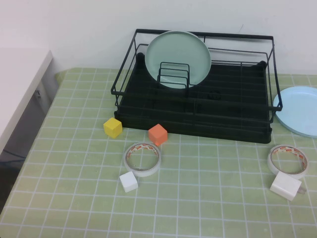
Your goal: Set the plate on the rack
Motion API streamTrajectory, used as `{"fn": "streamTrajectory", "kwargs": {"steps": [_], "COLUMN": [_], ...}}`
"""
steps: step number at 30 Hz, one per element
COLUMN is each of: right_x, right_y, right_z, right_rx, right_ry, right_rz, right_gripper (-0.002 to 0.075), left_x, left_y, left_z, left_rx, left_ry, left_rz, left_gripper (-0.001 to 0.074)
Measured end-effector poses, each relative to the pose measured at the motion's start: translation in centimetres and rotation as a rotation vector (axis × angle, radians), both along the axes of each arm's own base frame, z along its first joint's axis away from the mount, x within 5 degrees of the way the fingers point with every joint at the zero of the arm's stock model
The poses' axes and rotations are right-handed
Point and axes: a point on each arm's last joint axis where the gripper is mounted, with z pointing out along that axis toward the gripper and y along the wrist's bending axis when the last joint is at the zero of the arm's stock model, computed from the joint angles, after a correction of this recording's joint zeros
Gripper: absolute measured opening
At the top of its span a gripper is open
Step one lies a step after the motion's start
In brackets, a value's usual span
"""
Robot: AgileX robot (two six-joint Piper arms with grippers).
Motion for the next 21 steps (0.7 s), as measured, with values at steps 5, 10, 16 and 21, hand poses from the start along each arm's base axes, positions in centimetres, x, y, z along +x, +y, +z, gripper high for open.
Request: {"fn": "streamTrajectory", "kwargs": {"steps": [5, 10, 16, 21], "right_x": [0.00, 0.00, 0.00, 0.00], "right_y": [0.00, 0.00, 0.00, 0.00], "right_z": [0.00, 0.00, 0.00, 0.00], "right_rx": [0.000, 0.000, 0.000, 0.000], "right_ry": [0.000, 0.000, 0.000, 0.000], "right_rz": [0.000, 0.000, 0.000, 0.000], "right_gripper": [-0.0002, -0.0002, -0.0002, -0.0002], "left_x": [0.00, 0.16, 0.31, 0.31], "left_y": [0.00, -0.03, -0.06, -0.06], "left_z": [0.00, 0.22, 0.94, 0.94], "left_rx": [0.000, -0.007, -0.018, -0.028], "left_ry": [0.000, -0.050, -0.137, -0.135], "left_rz": [0.000, -0.001, -0.002, 0.000], "left_gripper": [-0.0001, -0.0001, -0.0001, -0.0001]}}
